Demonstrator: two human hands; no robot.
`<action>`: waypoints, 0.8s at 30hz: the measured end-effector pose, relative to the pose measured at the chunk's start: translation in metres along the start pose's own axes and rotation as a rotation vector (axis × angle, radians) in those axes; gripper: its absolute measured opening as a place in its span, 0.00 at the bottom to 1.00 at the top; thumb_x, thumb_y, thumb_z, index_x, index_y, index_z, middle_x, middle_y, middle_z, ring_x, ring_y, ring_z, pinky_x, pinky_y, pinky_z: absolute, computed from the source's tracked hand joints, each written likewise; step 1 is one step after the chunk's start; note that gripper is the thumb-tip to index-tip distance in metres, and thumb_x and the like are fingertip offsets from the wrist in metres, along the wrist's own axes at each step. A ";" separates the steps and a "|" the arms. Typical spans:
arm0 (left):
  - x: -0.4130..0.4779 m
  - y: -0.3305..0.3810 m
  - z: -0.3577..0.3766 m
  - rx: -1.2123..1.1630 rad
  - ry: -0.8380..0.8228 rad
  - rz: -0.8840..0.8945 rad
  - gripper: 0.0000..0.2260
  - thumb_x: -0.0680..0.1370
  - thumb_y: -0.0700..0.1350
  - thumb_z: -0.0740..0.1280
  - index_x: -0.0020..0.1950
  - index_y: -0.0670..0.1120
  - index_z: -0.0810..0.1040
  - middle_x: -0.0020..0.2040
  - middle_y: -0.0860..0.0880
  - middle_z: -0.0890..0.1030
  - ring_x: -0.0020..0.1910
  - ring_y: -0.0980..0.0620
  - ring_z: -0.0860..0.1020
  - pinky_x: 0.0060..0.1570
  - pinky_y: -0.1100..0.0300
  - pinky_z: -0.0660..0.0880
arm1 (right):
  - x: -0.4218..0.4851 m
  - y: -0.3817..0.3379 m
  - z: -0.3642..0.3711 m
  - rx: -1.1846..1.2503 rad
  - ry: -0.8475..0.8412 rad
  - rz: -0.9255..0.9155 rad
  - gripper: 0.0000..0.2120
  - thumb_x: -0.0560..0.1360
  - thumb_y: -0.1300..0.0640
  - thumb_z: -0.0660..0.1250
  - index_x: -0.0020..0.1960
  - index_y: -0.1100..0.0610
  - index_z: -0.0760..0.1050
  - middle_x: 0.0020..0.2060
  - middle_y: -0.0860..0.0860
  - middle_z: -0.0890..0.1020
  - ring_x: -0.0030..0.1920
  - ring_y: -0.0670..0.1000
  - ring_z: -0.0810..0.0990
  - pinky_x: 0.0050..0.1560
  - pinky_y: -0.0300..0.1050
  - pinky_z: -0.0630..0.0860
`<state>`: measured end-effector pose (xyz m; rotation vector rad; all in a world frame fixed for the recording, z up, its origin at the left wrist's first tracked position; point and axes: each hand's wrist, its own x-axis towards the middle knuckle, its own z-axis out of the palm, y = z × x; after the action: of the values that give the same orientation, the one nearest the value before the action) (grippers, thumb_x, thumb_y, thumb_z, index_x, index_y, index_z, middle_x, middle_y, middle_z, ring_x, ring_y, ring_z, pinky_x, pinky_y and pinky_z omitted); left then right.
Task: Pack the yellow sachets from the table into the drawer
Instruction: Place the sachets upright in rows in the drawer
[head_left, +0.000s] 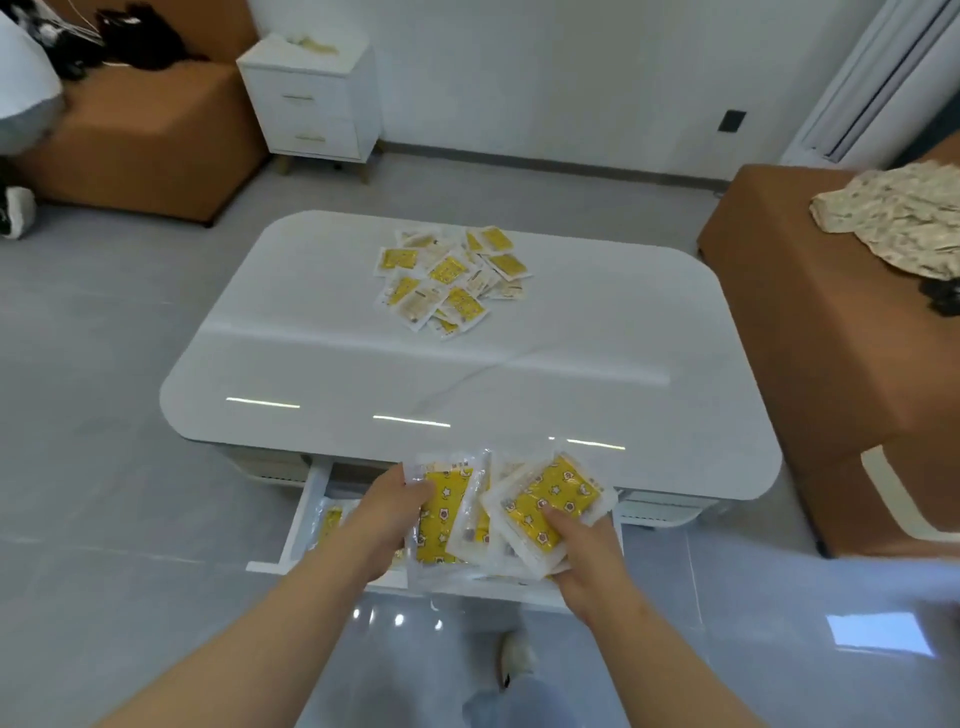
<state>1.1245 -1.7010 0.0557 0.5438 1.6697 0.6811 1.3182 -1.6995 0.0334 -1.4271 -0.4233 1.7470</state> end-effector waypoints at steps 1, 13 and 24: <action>-0.002 -0.005 0.000 0.017 0.016 0.004 0.11 0.80 0.39 0.56 0.46 0.51 0.75 0.52 0.41 0.80 0.54 0.42 0.79 0.59 0.46 0.74 | 0.002 0.003 -0.003 -0.019 -0.001 0.011 0.16 0.75 0.69 0.64 0.58 0.54 0.73 0.52 0.56 0.81 0.53 0.60 0.80 0.58 0.65 0.74; 0.071 -0.015 0.077 0.237 0.225 -0.094 0.07 0.79 0.38 0.57 0.54 0.46 0.73 0.48 0.45 0.78 0.45 0.48 0.76 0.42 0.57 0.72 | 0.091 -0.021 -0.105 -0.303 0.281 0.025 0.14 0.75 0.69 0.63 0.55 0.54 0.70 0.44 0.53 0.78 0.42 0.50 0.78 0.39 0.42 0.73; 0.188 -0.081 0.133 0.366 0.277 -0.135 0.13 0.79 0.37 0.56 0.60 0.51 0.69 0.45 0.52 0.74 0.38 0.59 0.71 0.35 0.63 0.68 | 0.201 0.026 -0.158 -0.563 0.177 0.181 0.12 0.75 0.68 0.63 0.45 0.52 0.74 0.42 0.52 0.81 0.41 0.48 0.79 0.35 0.40 0.72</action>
<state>1.2186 -1.6122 -0.1520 0.6066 2.0911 0.3627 1.4508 -1.5991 -0.1623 -2.0532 -0.7494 1.6947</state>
